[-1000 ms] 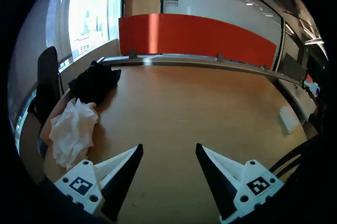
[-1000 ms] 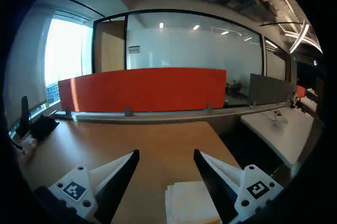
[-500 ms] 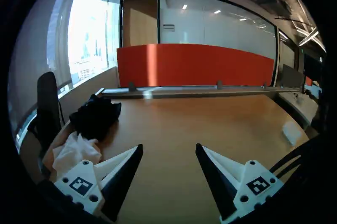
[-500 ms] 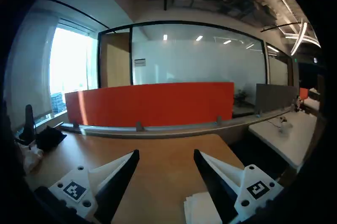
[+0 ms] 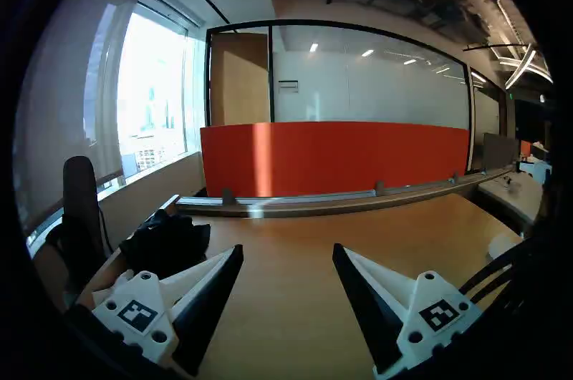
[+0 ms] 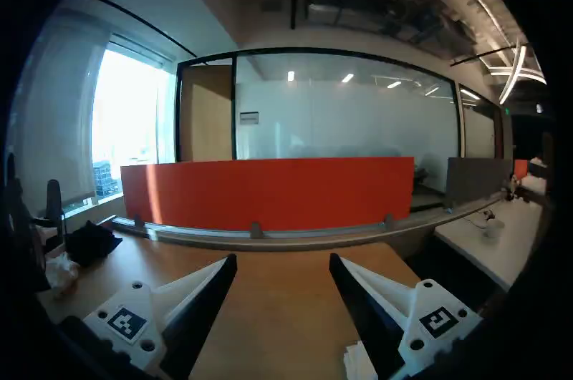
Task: Fold towel
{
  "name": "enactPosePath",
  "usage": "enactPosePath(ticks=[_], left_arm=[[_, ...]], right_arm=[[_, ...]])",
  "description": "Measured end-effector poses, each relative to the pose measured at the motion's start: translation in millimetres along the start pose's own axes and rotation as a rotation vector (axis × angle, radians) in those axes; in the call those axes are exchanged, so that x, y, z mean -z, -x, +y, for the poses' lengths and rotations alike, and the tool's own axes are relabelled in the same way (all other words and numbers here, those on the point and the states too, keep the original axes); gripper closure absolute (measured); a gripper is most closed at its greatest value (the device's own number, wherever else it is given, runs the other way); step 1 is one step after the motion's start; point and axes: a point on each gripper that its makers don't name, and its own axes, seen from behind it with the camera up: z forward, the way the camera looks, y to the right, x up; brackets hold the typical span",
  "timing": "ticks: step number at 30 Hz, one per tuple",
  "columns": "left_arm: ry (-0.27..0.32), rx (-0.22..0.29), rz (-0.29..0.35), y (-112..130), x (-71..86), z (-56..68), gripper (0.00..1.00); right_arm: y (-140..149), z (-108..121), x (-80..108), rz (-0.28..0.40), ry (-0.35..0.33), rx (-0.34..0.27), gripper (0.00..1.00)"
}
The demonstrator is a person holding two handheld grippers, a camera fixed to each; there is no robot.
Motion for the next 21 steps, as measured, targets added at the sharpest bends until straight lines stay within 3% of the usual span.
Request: enactPosePath(ticks=[8,21], left_arm=[[0.01,0.005,0.05,-16.4,-7.5,1.0,0.08],[0.017,0.02,0.098,-26.8,-8.8,3.3,0.08]], right_arm=[[-9.9,-33.4,-7.2,0.022,-0.021,-0.013,0.0],[-25.9,-51.4,-8.3,0.039,-0.022,-0.014,0.0]])
